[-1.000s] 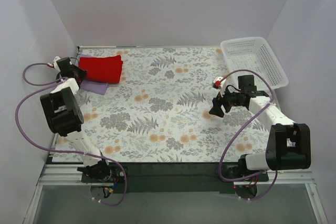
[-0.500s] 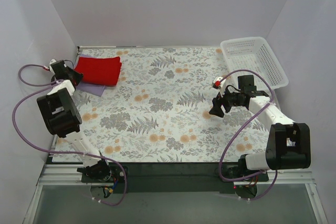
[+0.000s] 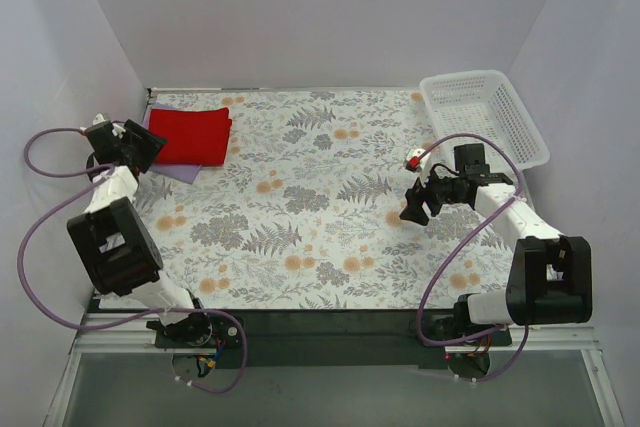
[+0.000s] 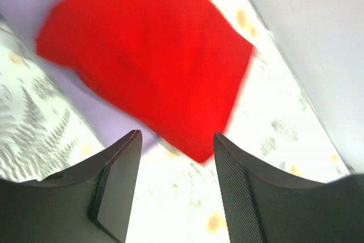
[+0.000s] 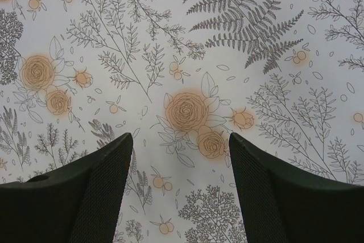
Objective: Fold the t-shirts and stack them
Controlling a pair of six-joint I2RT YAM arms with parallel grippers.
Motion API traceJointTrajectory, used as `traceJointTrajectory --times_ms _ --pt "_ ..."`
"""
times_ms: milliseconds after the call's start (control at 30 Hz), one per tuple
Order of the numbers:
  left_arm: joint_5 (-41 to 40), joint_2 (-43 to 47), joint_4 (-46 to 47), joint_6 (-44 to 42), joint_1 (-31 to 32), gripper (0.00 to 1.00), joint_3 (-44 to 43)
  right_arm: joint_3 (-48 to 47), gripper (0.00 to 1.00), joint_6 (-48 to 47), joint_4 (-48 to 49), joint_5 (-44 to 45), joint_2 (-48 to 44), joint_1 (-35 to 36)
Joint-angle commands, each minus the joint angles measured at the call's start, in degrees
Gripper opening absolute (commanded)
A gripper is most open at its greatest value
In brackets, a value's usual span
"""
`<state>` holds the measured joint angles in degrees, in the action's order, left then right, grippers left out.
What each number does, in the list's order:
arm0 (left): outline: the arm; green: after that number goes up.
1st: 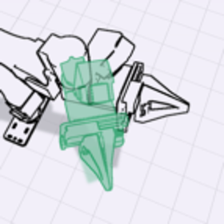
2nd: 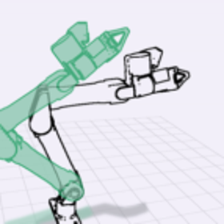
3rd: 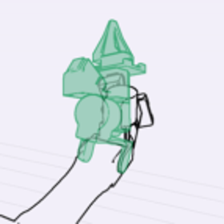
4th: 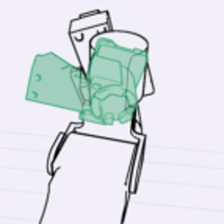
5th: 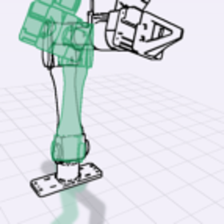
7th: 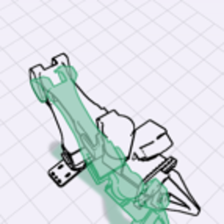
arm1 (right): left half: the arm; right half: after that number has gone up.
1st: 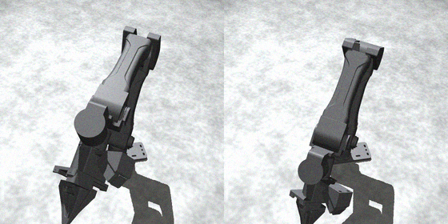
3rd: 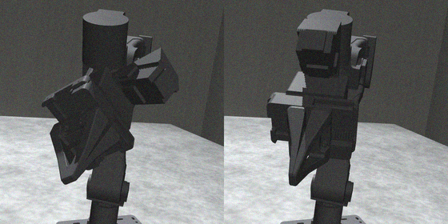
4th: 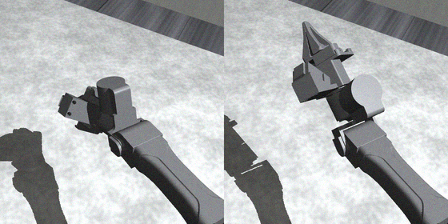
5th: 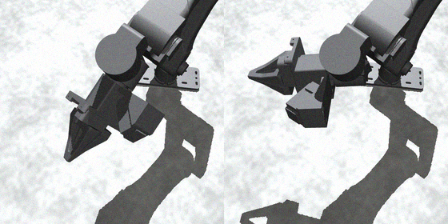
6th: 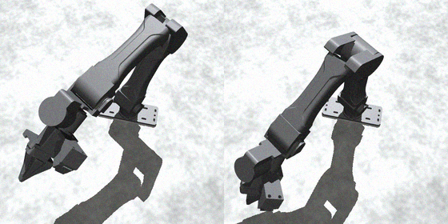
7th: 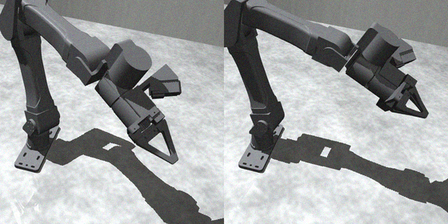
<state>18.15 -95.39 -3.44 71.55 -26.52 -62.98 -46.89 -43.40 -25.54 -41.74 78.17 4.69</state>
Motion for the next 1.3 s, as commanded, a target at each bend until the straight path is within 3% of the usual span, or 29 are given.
traceJointTrajectory --times_ms 0,133,267,400,500,533,633,767,900,1267 --pt "7.15 8.90 0.37 0.08 -0.28 0.52 5.05 -0.30 0.75 -1.69 -1.44 -1.07 -3.37 -0.91" --pt "16.63 16.55 0.54 2.01 0.41 0.57 12.52 -1.36 0.75 -1.43 -5.03 -0.80 -5.92 -1.79" --pt "22.28 22.61 -1.12 -2.97 7.94 0.65 16.57 -1.71 0.76 1.37 -5.66 -0.10 -9.78 -4.07" --pt "13.60 32.08 -6.47 -11.40 18.86 0.68 16.40 -3.37 0.79 5.23 -5.40 2.70 -14.44 -8.28" --pt "7.96 40.59 -7.46 -13.54 21.60 0.74 18.76 -4.69 0.83 8.66 -3.56 6.57 -18.05 -11.19" --pt "6.82 42.73 -7.37 -13.80 21.60 0.83 19.55 -4.78 0.83 12.07 -2.77 9.45 -19.88 -12.50" --pt "5.05 49.94 -7.80 -12.76 21.69 0.95 21.84 -4.88 0.86 19.02 0.74 14.21 -23.40 -14.00" --pt "10.05 51.89 -8.07 -11.61 21.78 0.96 23.69 -2.59 0.98 29.56 8.12 28.68 -27.54 -14.27" --pt "11.20 52.85 -8.77 -12.13 22.13 0.96 23.87 0.13 0.98 37.50 13.05 40.05 -30.88 -14.27" --pt "9.71 54.00 -9.65 -13.54 23.53 0.96 25.80 2.95 0.98 40.94 13.85 45.34 -31.68 -14.36"
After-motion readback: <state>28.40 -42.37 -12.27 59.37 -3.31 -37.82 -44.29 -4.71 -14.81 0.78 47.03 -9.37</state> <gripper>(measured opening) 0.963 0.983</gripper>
